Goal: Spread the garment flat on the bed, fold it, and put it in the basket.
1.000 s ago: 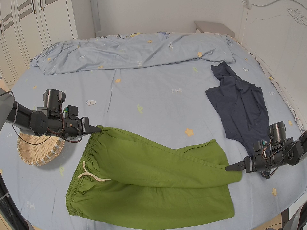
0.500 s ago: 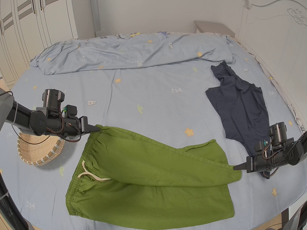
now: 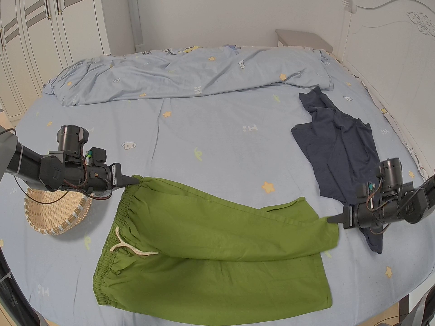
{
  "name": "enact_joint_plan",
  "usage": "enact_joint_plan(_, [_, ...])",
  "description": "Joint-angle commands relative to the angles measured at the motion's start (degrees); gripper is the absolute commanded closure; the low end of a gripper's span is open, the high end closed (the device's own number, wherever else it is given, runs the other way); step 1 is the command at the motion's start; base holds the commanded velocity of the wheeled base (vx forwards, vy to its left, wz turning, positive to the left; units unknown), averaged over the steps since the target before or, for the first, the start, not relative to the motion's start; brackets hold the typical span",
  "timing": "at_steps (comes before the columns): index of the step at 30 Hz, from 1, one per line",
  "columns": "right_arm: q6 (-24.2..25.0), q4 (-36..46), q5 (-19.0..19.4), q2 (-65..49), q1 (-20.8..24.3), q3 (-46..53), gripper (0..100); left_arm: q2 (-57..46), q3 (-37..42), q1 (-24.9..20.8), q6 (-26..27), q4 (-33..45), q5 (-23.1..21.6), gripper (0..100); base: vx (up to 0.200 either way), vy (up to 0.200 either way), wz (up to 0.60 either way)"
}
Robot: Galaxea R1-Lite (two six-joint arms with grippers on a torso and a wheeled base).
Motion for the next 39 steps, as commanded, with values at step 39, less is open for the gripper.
enact_joint_plan(39, [-4.8,5.3,-30.7,28.0,11.5,-62.4,100,-0.1,-3.3,9.3,0.1,-5.2,1.6,100,0.000,0.000,0.00])
